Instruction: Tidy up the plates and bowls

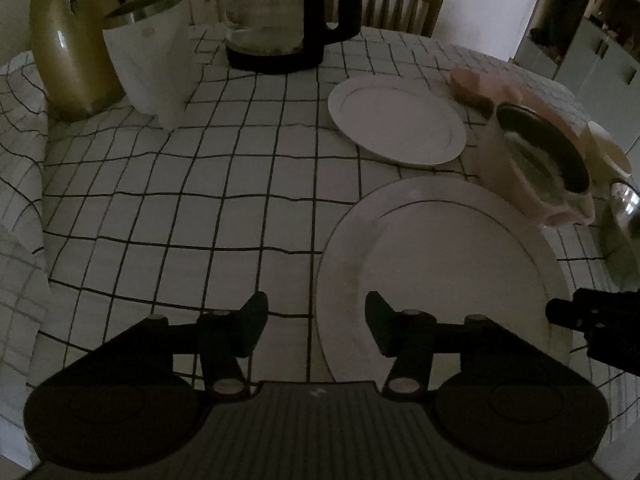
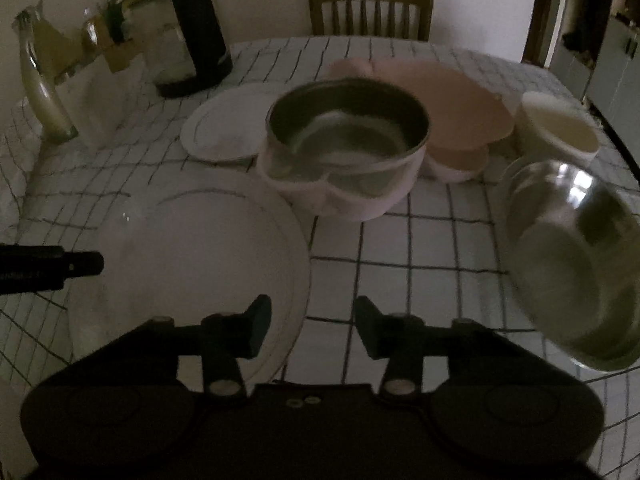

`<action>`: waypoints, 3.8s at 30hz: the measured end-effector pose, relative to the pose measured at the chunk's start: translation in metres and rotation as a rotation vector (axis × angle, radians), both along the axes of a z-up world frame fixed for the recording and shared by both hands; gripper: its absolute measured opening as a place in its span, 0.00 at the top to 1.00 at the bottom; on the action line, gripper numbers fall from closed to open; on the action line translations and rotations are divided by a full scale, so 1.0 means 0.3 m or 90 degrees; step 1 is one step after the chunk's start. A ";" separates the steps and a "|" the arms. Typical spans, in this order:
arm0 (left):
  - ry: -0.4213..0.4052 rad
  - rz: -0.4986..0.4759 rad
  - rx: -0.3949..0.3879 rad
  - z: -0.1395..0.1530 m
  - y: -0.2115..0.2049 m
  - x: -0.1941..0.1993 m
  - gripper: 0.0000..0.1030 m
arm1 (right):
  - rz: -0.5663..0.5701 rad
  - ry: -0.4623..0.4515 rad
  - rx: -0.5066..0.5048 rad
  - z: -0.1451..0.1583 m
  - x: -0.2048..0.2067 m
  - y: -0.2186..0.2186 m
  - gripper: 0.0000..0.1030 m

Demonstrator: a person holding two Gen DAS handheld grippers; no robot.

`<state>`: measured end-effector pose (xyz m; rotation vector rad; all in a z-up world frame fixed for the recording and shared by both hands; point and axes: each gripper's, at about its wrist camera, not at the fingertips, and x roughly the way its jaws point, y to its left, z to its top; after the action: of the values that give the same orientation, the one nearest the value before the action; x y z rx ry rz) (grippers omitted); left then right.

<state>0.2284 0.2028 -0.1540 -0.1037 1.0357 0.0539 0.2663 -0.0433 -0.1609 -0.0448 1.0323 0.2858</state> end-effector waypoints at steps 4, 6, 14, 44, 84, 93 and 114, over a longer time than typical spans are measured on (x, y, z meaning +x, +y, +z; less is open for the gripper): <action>0.017 -0.007 -0.026 -0.020 0.013 0.015 0.64 | -0.010 0.029 0.020 -0.028 0.015 0.003 0.71; 0.025 -0.007 -0.039 -0.027 0.020 0.024 0.68 | -0.021 0.042 0.036 -0.036 0.020 -0.004 0.77; 0.033 -0.025 -0.055 -0.036 0.015 0.038 0.84 | -0.051 0.076 0.094 -0.043 0.033 -0.031 0.87; 0.036 -0.008 -0.027 0.006 0.122 -0.181 0.86 | 0.022 0.074 0.106 -0.004 -0.128 0.056 0.88; 0.022 0.004 0.002 0.046 0.091 -0.373 0.85 | 0.077 0.113 0.048 0.024 -0.283 0.053 0.76; -0.031 -0.016 -0.013 0.134 0.074 -0.388 0.71 | 0.067 0.053 0.027 0.110 -0.309 0.035 0.70; -0.155 -0.066 -0.018 0.320 -0.027 -0.358 0.32 | 0.046 -0.104 0.054 0.343 -0.309 0.033 0.23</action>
<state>0.1211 0.1946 -0.0581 -0.0798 0.7974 -0.0659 0.1735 -0.0334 -0.0581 -0.0286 0.8563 0.3856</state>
